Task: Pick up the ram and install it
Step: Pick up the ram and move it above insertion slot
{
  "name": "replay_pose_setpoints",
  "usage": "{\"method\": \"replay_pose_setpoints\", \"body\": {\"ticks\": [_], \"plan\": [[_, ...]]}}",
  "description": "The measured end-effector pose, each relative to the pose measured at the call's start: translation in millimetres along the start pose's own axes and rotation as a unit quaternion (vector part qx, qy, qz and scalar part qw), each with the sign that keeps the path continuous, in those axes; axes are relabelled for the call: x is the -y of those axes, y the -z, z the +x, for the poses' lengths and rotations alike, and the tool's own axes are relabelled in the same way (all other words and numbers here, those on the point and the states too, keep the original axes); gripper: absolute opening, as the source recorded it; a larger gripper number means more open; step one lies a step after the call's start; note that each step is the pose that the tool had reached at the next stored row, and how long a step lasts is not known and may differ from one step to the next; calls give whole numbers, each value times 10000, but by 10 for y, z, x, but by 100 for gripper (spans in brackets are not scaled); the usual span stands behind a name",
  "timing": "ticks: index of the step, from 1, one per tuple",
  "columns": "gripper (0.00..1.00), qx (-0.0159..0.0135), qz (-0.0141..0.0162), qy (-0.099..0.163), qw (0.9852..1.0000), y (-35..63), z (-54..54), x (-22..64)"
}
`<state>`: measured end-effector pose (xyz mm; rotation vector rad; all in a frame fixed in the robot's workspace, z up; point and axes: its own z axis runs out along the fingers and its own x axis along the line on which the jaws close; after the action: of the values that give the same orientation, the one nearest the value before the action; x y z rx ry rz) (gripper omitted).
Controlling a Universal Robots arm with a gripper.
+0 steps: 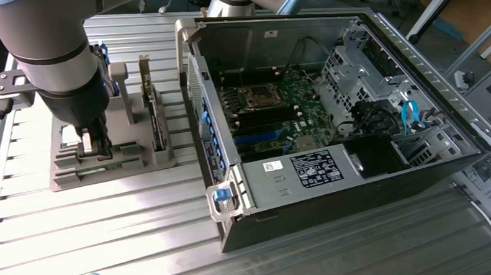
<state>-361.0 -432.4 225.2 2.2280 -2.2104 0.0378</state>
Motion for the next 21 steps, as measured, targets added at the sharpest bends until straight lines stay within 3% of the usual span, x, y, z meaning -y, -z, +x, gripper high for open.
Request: {"method": "replay_pose_setpoints", "body": {"ticks": [21], "plan": [[30,0,0,0,10000,-67,110,-34]]}}
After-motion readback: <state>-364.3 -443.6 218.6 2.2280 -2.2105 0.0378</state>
